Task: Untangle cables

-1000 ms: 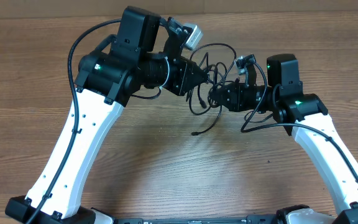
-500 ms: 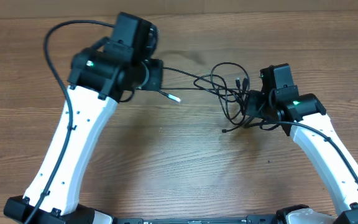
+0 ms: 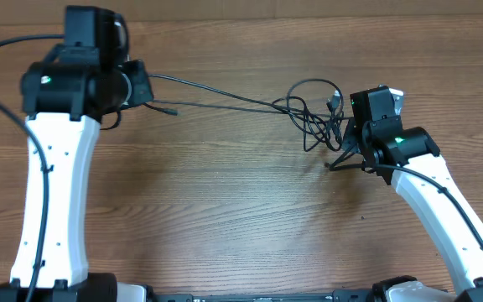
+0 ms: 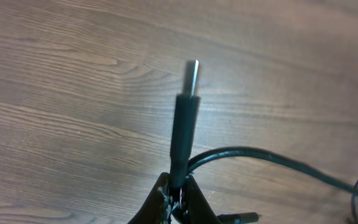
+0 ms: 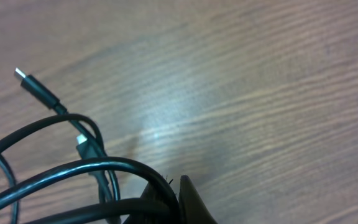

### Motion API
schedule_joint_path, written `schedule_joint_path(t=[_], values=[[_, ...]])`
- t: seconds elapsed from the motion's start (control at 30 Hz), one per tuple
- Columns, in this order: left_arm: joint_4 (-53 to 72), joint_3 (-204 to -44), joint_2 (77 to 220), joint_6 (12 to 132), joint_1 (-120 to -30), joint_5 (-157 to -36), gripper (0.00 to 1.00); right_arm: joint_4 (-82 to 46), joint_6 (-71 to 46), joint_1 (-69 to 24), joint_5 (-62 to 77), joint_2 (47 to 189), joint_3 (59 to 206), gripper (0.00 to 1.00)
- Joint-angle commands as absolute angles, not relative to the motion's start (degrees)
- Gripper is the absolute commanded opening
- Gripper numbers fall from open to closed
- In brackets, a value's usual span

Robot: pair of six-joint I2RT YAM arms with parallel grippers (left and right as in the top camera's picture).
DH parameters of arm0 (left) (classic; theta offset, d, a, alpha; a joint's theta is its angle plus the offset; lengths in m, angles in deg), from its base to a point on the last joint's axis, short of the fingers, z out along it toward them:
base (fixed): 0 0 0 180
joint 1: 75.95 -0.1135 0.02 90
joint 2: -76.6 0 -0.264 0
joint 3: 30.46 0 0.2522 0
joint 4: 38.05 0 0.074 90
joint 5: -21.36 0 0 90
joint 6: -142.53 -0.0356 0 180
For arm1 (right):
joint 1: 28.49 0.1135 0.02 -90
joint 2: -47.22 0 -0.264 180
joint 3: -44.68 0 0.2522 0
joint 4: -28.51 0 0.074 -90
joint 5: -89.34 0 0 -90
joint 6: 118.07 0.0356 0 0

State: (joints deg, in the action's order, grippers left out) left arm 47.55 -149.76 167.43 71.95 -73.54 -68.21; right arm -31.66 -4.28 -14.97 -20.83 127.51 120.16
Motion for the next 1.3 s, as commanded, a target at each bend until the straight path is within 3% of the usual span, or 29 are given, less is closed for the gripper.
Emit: schedule_joint_path(t=[0.0,0.17,0.27,0.4,0.53,0.73,0.83,1.0,1.27], values=[[46.7,-150.8,162.6,78.0,-80.8,-60.3,0.04,-30.8,-2.3,-16.7,-30.7,124.8,121.2,0.04],[46.7,-150.8,161.3,79.9,-83.1,-66.8,0.04,-25.3,-2.1,-16.7,-25.6,122.0,121.2,0.04],[46.7,-150.8,161.5,75.7,-83.0,-77.5,0.06,-19.9,-15.5,-16.5,-0.8,119.4,121.2,0.04],[47.7,-150.7,162.3,72.0,-82.7,-88.5,0.30,-15.7,-23.8,-16.5,35.0,117.2,121.2,0.04],[48.1,-150.7,163.2,68.7,-80.7,-92.6,0.47,-15.6,-23.9,-16.5,50.9,117.0,121.2,0.04],[48.1,-150.4,163.9,62.6,-74.8,-93.8,0.59,-16.5,-23.8,-16.5,50.4,117.1,121.2,0.04],[47.9,-150.4,164.7,60.7,-70.9,-93.7,0.71,-16.6,-23.6,-16.5,50.4,117.1,121.2,0.04],[47.9,-150.4,167.7,60.3,-64.4,-94.2,0.74,-16.5,-23.6,-16.5,50.1,117.1,121.2,0.04],[46.6,-150.4,176.3,60.5,-55.2,-101.8,0.69,-13.7,-21.3,-16.5,48.9,117.1,121.2,0.04]])
